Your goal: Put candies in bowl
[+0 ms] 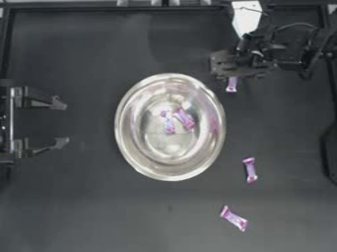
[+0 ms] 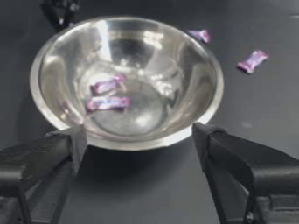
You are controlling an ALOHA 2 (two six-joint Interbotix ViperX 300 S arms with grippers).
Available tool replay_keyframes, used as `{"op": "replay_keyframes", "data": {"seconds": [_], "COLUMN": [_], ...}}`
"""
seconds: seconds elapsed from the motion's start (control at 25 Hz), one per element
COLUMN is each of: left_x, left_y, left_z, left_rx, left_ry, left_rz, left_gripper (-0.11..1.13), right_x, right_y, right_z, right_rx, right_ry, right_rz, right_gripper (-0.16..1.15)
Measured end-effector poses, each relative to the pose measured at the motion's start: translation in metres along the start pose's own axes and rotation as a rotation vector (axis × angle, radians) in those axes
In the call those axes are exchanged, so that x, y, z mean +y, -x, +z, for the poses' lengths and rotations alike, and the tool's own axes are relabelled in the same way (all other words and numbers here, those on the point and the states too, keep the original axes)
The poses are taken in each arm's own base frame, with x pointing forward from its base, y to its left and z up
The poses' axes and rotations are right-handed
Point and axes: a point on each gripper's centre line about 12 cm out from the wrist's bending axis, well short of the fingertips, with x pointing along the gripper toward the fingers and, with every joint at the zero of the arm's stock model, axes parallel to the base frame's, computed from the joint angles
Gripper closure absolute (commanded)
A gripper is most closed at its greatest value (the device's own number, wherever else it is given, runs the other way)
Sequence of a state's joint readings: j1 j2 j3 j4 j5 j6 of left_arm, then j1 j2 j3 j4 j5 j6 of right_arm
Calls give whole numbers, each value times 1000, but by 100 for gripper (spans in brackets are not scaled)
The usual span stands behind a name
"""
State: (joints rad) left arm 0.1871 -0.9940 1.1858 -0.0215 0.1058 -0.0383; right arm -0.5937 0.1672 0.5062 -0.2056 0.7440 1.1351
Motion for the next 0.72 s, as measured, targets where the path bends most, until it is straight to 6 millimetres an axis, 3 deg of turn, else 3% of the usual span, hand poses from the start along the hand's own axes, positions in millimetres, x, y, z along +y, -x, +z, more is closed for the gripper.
{"op": "replay_keyframes", "data": {"seconds": [0.28, 0.6, 0.72], "left_x": [0, 0, 0], "left_y": [0, 0, 0], "left_z": [0, 0, 0], "left_rx": [0, 0, 0], "left_ry": [0, 2, 0], "left_rz": [0, 0, 0], "left_gripper": [1, 1, 1], "right_x": [-1, 0, -1], "right_y": [-5, -5, -6], "right_z": [-2, -2, -1], "right_rx": [13, 23, 24], "right_ry": [-3, 3, 1], "right_rz": [-14, -38, -41], "right_gripper": [4, 31, 35]}}
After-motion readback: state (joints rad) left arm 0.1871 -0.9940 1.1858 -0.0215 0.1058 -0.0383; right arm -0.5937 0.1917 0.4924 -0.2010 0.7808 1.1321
